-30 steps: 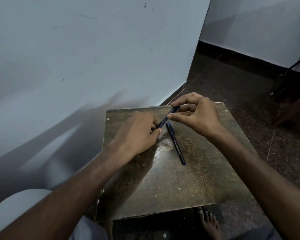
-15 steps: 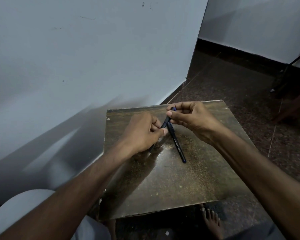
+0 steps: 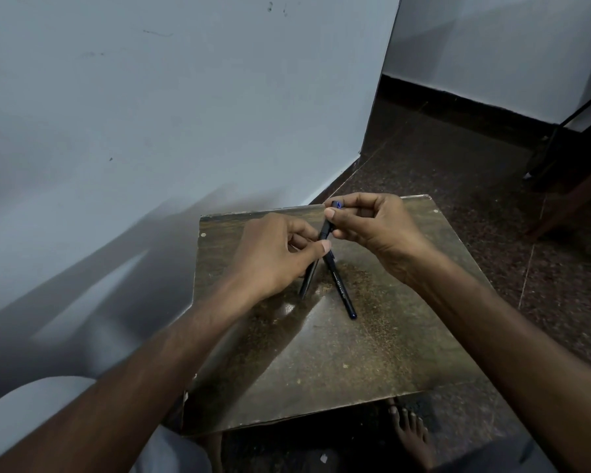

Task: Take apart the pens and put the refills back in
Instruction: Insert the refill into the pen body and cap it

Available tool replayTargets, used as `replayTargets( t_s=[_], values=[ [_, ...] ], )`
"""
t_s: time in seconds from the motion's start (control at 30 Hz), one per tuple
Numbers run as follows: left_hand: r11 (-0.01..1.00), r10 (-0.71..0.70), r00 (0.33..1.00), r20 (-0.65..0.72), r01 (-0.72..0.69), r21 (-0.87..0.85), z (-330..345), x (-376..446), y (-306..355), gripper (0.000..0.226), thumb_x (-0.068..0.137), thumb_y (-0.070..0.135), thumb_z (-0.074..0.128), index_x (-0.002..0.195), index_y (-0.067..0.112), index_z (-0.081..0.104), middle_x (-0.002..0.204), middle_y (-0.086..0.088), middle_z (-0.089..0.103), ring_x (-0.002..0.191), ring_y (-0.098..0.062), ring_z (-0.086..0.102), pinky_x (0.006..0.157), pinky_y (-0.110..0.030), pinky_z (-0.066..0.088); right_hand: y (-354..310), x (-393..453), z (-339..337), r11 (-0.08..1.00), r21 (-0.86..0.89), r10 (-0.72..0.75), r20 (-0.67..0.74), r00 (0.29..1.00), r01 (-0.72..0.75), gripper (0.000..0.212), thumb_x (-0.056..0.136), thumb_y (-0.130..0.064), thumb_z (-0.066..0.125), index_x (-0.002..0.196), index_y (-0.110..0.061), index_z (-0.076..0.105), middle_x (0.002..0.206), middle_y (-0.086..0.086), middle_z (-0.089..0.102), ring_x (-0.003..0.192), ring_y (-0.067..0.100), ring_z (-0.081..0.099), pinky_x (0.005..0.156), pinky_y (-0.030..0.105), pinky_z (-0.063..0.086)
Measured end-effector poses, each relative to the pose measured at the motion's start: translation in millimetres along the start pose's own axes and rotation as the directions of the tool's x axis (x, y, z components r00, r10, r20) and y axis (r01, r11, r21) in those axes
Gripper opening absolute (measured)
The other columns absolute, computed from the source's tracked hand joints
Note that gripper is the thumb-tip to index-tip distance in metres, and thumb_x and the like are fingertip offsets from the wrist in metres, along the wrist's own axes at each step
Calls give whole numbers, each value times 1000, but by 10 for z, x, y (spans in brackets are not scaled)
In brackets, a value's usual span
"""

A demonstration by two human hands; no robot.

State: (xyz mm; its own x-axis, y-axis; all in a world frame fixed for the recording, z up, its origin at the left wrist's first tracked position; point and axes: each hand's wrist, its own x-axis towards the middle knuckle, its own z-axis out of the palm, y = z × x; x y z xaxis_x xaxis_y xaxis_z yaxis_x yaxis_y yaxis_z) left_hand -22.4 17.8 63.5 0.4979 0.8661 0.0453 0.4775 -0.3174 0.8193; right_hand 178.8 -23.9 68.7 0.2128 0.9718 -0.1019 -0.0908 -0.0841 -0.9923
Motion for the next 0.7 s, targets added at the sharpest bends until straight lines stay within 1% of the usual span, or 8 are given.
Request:
replayTargets(
  t_s=[0.07, 0.13, 0.2, 0.27, 0.33, 0.5, 0.6, 0.7],
  values=[
    [999, -10, 1000, 2, 10, -46, -1, -3, 12, 14, 93, 42, 85, 83, 46, 75, 70, 17, 80, 59, -1, 79, 57, -17, 64, -3, -10, 17, 1000, -8, -4, -8, 1000, 4, 18, 91, -3, 83, 109, -1, 79, 89, 11, 80, 76, 12, 79, 70, 20, 63],
    [999, -40, 999, 6, 40, -25, -19, 1, 3, 14, 93, 42, 84, 82, 45, 76, 71, 27, 78, 58, -3, 79, 58, -20, 66, 1, -18, 35, 999, -41, 6, -16, 1000, -7, 19, 94, -10, 83, 111, -2, 78, 93, 14, 83, 81, 18, 82, 72, 22, 65],
    [995, -99, 995, 6, 99, -23, -41, 23, -39, 12, 93, 40, 85, 83, 39, 78, 70, 27, 78, 58, -3, 79, 59, -22, 67, 24, -34, 43, 956, -294, -23, -53, 998, 6, 23, 96, -24, 82, 111, -7, 77, 96, 12, 83, 86, 23, 84, 73, 26, 66],
    [986, -165, 986, 8, 165, -4, -43, 45, -91, 13, 93, 38, 85, 83, 32, 80, 68, 14, 81, 56, -4, 79, 57, -22, 66, 81, -60, 30, 704, -710, -116, -80, 990, 25, 21, 94, -33, 84, 102, -15, 78, 86, 1, 81, 78, 15, 79, 68, 23, 61],
    [974, -228, 974, 21, 227, 26, -19, 62, -131, 12, 92, 36, 86, 85, 28, 80, 70, 7, 80, 56, -5, 79, 54, -19, 63, 120, -126, 48, 476, -879, -134, -66, 989, 6, 19, 91, -33, 87, 94, -17, 77, 80, -5, 76, 73, 6, 71, 65, 21, 56],
    [947, -321, 943, 91, 318, 46, 67, 96, -165, 13, 91, 30, 88, 88, 20, 81, 70, 4, 83, 61, -3, 80, 58, -17, 64, 151, -250, 98, 410, -910, 0, -63, 998, -58, 26, 87, -36, 91, 85, -20, 71, 77, -4, 72, 72, 9, 68, 58, 20, 49],
    [940, -341, 931, 126, 337, 55, 105, 104, -156, 14, 92, 30, 87, 85, 18, 82, 65, 9, 82, 57, -2, 78, 52, -11, 57, 134, -267, 132, 397, -916, 30, -57, 998, -64, 20, 90, -31, 88, 86, -17, 73, 80, 2, 78, 73, 16, 73, 71, 33, 62],
    [936, -353, 926, 131, 349, 52, 157, 110, -152, 15, 91, 30, 89, 85, 16, 84, 63, 9, 81, 56, -2, 78, 51, -11, 56, 137, -267, 181, 418, -907, 29, -40, 999, -49, 19, 92, -28, 85, 95, -12, 75, 86, 7, 80, 82, 24, 77, 84, 41, 65]
  ],
)
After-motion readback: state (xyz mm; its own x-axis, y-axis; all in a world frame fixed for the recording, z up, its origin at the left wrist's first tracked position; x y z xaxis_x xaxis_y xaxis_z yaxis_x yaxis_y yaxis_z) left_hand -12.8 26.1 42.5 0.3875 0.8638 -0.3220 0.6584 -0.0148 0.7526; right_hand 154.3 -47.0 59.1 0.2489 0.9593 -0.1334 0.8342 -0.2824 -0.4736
